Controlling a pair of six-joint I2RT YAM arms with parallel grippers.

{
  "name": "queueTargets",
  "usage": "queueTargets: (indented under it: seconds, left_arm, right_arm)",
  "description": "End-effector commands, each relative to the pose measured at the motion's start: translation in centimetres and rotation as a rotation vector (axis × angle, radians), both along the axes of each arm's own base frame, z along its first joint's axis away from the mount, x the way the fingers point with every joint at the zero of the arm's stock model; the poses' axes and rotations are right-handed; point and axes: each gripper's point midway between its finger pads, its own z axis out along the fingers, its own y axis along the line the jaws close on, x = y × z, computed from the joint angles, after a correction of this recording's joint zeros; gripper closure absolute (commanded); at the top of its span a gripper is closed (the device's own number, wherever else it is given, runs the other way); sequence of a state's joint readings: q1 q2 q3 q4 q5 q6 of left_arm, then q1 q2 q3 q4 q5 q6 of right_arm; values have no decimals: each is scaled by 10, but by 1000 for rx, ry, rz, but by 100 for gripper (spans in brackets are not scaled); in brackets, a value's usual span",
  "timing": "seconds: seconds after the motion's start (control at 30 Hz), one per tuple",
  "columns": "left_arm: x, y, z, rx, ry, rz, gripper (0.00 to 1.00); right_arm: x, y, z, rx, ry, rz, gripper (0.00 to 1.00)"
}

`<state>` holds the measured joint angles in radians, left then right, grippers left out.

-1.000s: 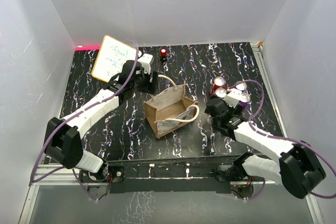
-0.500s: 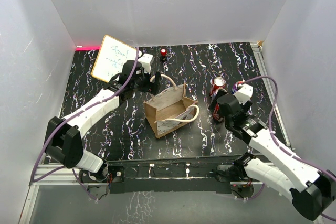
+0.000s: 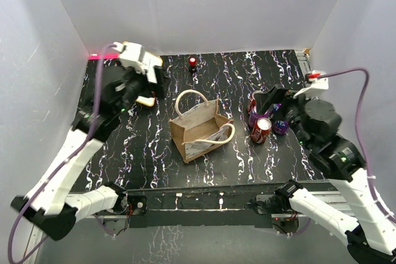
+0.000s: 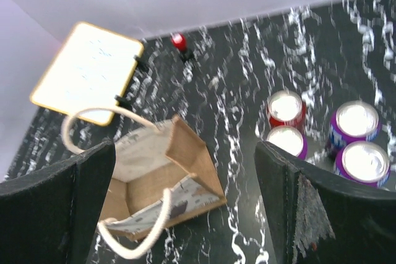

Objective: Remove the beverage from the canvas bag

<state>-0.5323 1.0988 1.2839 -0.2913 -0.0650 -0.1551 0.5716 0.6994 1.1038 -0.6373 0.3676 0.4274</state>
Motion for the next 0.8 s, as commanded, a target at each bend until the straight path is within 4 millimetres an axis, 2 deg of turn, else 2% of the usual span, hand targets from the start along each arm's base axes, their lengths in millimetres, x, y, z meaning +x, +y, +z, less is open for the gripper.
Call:
queueTargets:
  seconds: [0.0,0.1,0.17,0.33,0.53,0.77]
  left_arm:
    - [-46,33,74,-103,-110,47,3]
    - [-63,51,107,-143,-173,86,3]
    - [-73,60,123,-170,-211,101,3]
    - [-94,74,141,-233,-278,111,3]
    - [-107,89,152,-241,-322,145,3]
    - [-110,92,151,-241,-325,149,3]
  right_arm:
    - [-18,-3,72,-45,-160,88,2]
    - [-33,-1,107,-35,-247,148,2]
    - [-40,-1,122,-20,-278,169,2]
    - [-63,-6,150,36,-340,207,2]
    - [-74,-18,163,64,-370,180,2]
    - [-70,-28,162,57,-350,116,2]
